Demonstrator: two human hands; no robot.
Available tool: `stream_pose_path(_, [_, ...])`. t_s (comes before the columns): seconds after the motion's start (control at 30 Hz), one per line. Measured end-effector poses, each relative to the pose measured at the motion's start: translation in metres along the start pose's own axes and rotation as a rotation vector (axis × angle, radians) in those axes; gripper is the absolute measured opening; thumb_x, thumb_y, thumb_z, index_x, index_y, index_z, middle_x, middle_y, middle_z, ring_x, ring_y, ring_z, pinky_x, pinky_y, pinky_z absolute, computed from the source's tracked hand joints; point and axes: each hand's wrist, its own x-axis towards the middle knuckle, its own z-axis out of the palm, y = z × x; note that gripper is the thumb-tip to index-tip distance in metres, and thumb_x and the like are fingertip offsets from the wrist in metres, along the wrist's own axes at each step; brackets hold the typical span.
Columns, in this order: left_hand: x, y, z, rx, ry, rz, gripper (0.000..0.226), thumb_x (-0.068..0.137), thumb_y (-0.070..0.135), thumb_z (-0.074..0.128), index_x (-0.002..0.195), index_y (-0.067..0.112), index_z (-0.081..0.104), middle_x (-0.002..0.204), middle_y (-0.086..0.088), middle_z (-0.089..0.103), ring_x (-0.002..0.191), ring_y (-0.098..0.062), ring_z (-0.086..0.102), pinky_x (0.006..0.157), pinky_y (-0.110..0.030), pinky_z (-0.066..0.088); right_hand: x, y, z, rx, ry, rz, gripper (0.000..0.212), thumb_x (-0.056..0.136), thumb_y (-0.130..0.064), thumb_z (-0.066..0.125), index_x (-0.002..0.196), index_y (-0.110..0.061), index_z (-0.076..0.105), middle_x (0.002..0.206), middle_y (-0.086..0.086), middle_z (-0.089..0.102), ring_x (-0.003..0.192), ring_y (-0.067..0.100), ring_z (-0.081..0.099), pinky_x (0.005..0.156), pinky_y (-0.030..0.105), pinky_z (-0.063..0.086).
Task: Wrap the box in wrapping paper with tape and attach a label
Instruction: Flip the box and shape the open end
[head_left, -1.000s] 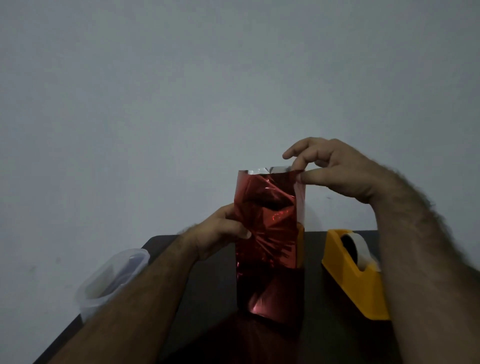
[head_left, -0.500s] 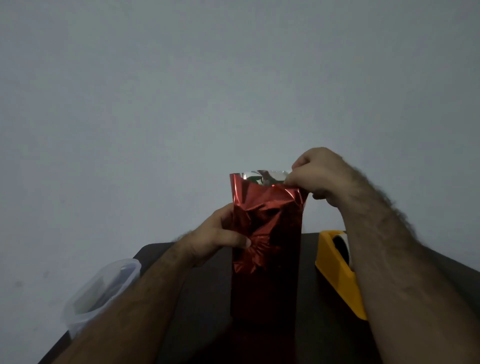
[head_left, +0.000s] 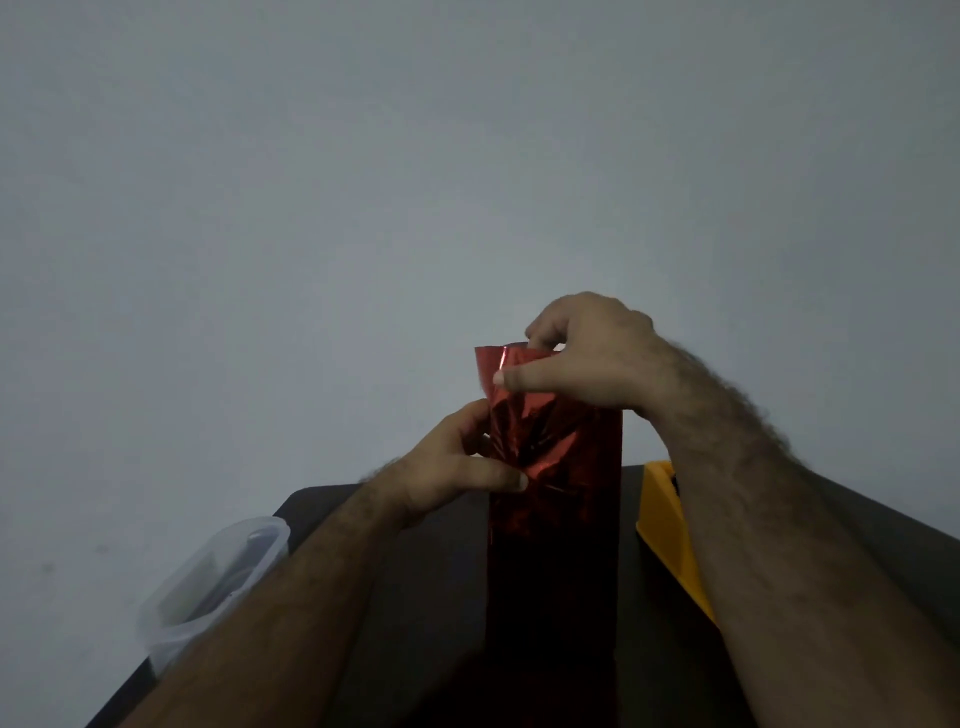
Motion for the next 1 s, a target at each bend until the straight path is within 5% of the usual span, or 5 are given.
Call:
stream_pose_path(0.2, [-0.002, -0.004, -0.002, 0.002, 0.027, -0.031, 0.071, 0.070, 0.016, 0.087, 0.136, 0.017, 0.059, 0.125, -0.012, 0.071, 0.118, -0.036, 0.067, 0.099, -0.056, 0.057, 0.002, -0.001, 0.005, 0.223, 0.037, -0.066, 0.016, 0.060, -0.044, 0.087, 0.070, -0.034, 0.080, 0.111, -0.026, 0.071, 0.117, 0.009, 0.063, 0.104, 0.048, 0.050])
stream_pose_path(0.4, [-0.003, -0.011, -0.006, -0.036, 0.053, -0.008, 0.071, 0.072, 0.010, 0.086, 0.138, 0.017, 0.058, 0.127, -0.006, 0.072, 0.117, -0.025, 0.070, 0.094, -0.036, 0.059, 0.011, 0.013, 0.005, 0.705, 0.397, -0.033, 0.010, 0.084, -0.020, 0.088, 0.086, -0.013, 0.080, 0.095, -0.004, 0.080, 0.095, 0.005, 0.076, 0.094, 0.032, 0.061])
stream_pose_path(0.77, [-0.007, -0.012, -0.014, -0.057, -0.037, 0.045, 0.086, 0.065, 0.033, 0.089, 0.143, 0.023, 0.054, 0.141, -0.002, 0.065, 0.128, -0.028, 0.064, 0.106, -0.047, 0.055, -0.067, 0.099, 0.004, 0.218, 0.629, 0.179, 0.009, 0.090, -0.033, 0.081, 0.085, -0.026, 0.079, 0.090, -0.015, 0.074, 0.089, 0.008, 0.068, 0.081, 0.029, 0.054])
stream_pose_path(0.9, [-0.003, -0.016, -0.021, -0.068, -0.037, 0.068, 0.079, 0.069, 0.034, 0.088, 0.140, 0.017, 0.056, 0.141, -0.013, 0.063, 0.124, -0.040, 0.064, 0.102, -0.055, 0.055, -0.098, 0.141, -0.008, 0.093, 0.474, 0.440, 0.015, 0.094, -0.030, 0.077, 0.088, -0.017, 0.080, 0.090, -0.006, 0.075, 0.094, 0.016, 0.069, 0.083, 0.034, 0.054])
stream_pose_path(1.0, [0.000, -0.014, -0.023, -0.017, 0.069, 0.042, 0.074, 0.073, 0.058, 0.076, 0.135, 0.021, 0.057, 0.128, -0.008, 0.068, 0.109, -0.030, 0.067, 0.083, -0.047, 0.053, -0.105, 0.157, -0.016, -0.046, 0.267, 0.627, 0.025, 0.096, -0.036, 0.074, 0.103, -0.013, 0.082, 0.110, 0.004, 0.077, 0.106, 0.025, 0.068, 0.089, 0.038, 0.056])
